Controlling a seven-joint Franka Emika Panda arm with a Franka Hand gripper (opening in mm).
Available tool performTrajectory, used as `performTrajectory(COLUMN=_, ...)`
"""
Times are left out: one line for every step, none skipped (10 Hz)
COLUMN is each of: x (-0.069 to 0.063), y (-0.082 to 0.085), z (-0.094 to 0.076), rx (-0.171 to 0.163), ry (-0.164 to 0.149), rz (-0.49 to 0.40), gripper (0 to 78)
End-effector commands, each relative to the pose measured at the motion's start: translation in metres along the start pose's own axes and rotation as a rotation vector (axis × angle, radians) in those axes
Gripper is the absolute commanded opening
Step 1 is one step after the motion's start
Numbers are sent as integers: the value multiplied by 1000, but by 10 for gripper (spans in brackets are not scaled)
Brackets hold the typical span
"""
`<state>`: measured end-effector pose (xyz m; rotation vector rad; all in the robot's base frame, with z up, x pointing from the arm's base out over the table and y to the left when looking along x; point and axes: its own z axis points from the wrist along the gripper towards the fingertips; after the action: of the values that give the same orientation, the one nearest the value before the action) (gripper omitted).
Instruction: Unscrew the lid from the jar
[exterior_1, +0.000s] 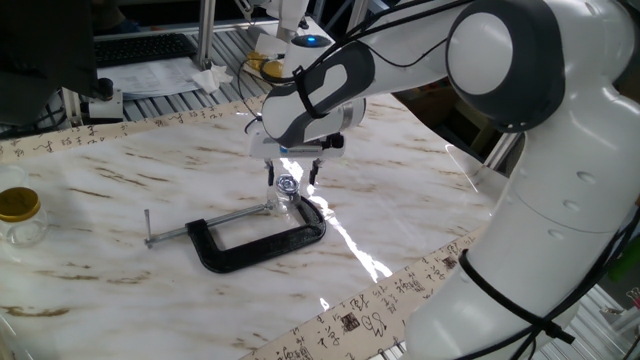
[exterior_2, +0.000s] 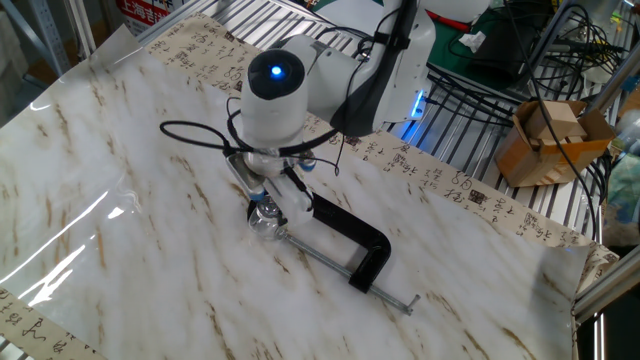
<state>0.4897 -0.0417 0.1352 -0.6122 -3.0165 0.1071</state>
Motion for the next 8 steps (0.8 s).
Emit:
performTrajectory(x=2, y=-14, z=-20, rx=-141, ry=-17, rz=830, gripper=774)
performTrajectory(x=2, y=-14, z=-20, rx=-163, ry=-12, rz=934, gripper=774)
performTrajectory(x=2, y=-14, z=-20, rx=-175, ry=-7, rz=1012, gripper=774)
performTrajectory(x=2, y=-14, z=-20, rx=-185, ry=7, rz=1071, gripper=774)
performTrajectory(x=2, y=-14, z=-20, rx=-206, ry=20, rz=1139, gripper=774)
performTrajectory(x=2, y=-14, z=-20, rx=-227, ry=26, rz=1199, gripper=774)
performTrajectory(x=2, y=-13, z=-20, rx=-247, ry=27, rz=1237, gripper=774)
performTrajectory(x=2, y=-13, z=-19, rx=-248, ry=26, rz=1245, gripper=774)
